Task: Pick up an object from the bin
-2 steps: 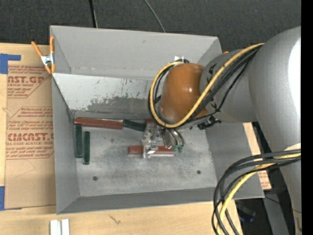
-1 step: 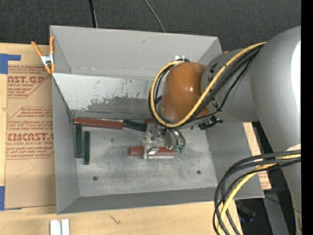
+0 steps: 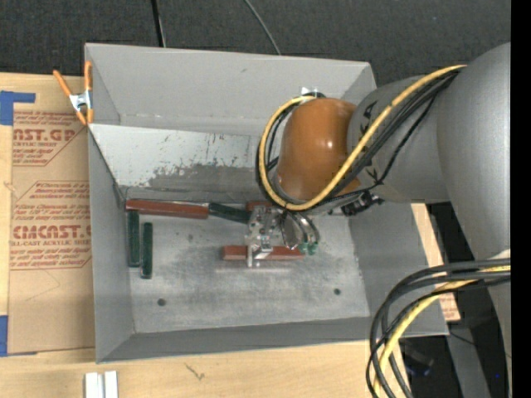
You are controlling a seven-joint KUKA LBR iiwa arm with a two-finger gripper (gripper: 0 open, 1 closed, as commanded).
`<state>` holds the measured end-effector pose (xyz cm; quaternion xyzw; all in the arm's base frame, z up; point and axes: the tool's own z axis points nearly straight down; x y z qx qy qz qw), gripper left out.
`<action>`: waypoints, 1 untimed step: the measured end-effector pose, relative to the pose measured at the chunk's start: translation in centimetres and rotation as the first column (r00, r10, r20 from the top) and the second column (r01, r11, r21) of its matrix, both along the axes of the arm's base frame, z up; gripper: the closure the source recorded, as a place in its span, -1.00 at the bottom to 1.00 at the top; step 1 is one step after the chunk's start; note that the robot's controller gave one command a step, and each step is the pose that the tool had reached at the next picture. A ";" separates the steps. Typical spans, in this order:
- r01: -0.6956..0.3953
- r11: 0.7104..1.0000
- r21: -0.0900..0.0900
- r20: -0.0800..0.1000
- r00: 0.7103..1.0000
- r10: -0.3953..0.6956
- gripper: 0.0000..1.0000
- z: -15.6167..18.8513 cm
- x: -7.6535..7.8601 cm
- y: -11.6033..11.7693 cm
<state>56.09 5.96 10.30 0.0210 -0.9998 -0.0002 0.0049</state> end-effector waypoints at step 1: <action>0.000 1.000 0.000 0.006 1.000 0.000 1.00 2.3 0.2 0.0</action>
Offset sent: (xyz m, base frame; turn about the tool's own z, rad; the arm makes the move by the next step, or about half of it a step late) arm 0.0000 0.0002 0.0241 0.0000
